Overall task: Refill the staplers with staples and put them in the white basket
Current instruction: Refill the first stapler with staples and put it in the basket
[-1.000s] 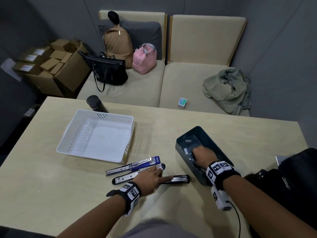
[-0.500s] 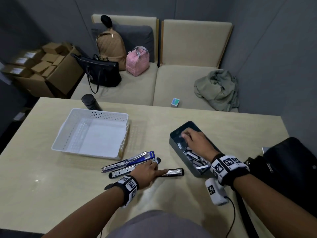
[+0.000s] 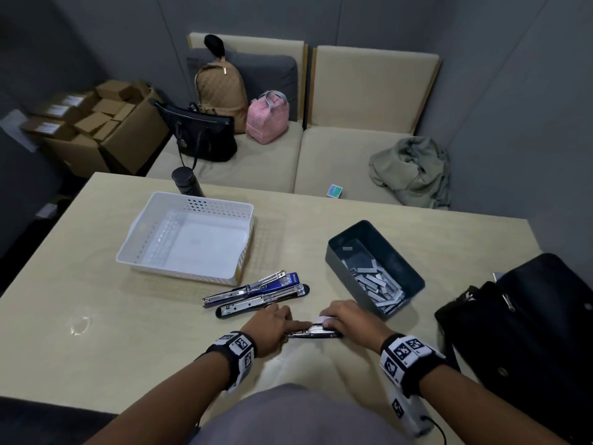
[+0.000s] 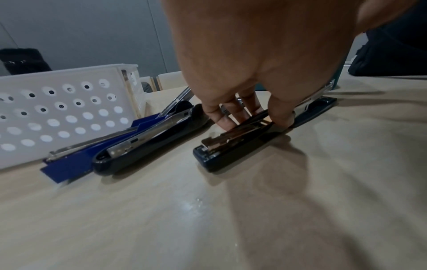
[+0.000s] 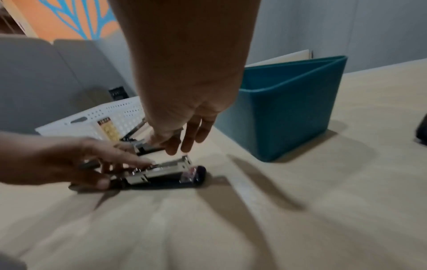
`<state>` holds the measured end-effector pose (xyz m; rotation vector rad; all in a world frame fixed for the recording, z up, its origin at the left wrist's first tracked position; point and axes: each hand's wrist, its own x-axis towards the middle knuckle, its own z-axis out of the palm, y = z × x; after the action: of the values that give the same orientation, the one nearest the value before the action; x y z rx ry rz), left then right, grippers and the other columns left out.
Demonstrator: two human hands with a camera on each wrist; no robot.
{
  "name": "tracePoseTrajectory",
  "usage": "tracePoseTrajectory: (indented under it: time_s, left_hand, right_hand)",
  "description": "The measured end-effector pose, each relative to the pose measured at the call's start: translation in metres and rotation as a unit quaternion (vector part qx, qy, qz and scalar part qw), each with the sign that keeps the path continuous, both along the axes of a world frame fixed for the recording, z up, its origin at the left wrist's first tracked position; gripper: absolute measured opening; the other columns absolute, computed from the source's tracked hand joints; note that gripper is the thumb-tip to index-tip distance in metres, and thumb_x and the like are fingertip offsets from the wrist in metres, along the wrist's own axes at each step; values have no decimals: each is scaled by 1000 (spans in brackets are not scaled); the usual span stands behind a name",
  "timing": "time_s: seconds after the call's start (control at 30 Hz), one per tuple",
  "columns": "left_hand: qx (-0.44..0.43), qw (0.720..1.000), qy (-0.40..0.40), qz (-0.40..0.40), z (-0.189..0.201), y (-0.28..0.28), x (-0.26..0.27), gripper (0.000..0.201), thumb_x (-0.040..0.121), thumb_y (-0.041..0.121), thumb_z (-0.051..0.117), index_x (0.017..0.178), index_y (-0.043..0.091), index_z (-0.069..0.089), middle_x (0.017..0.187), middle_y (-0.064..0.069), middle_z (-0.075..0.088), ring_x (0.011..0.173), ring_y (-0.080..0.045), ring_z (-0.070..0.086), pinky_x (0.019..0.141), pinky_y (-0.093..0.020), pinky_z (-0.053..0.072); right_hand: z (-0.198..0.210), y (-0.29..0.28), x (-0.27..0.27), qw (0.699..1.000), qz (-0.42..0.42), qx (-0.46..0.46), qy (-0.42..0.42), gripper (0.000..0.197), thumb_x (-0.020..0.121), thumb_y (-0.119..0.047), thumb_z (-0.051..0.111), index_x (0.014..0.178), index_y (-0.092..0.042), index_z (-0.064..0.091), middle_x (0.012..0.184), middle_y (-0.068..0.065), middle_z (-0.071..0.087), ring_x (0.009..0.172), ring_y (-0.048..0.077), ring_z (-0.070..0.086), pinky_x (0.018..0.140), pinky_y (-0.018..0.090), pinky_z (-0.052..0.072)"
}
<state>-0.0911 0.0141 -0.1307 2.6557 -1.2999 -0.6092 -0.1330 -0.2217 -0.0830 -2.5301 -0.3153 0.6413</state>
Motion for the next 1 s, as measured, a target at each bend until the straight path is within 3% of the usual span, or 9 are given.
tracePoseTrajectory:
  time_s: [0.17,0.23,0.37,0.47,0.63,1.0]
  left_hand:
    - [2,1000,5,9,-2,2,-5,63,93,17,53,144,50,35,110,-12,59,92,-33,52,75,-45,49]
    - [4,1000,6,13,-1,2,-4,63,94,18,52,145,49,35,113,-12,58,95,-33,51,78,-44,48]
    - [2,1000,2,7,0,2,-4,61,95,17,52,146,47,37,113,-12,58,96,-33,51,78,-41,44]
    - [-8,1000,5,9,0,2,-3,60,96,17,52,146,47,38,115,-12,58,98,-33,51,78,-40,42]
    - [-3,1000,0,2,1,3,-3,59,98,18,49,147,46,35,116,-13,56,99,-32,50,79,-40,41]
    - [20,1000,1,-13,7,-1,-2,62,96,18,50,146,50,32,116,-12,57,97,-33,51,78,-43,46]
  right_hand:
    - [-17,1,-13,992,55,-69,-93,25,98,-38,47,105,-24,66,102,-4,63,99,16,54,77,31,42]
    - [-18,4,-16,986,68,-87,-122,25,96,-36,52,104,-20,68,103,-1,60,93,19,56,71,32,41]
    - [-19,13,-17,975,72,-146,-154,17,85,-34,68,81,-17,67,81,0,56,69,19,56,57,30,33]
    - [-23,16,-13,963,105,-194,-155,22,72,-38,80,68,-22,66,70,-4,55,57,16,55,50,27,37]
    - [-25,20,-15,957,125,-213,-149,24,60,-42,84,64,-23,71,65,-6,55,53,14,55,49,24,39]
    - [-23,28,-14,939,140,-285,-132,19,59,-34,85,62,-21,72,63,-3,57,51,17,56,49,28,42]
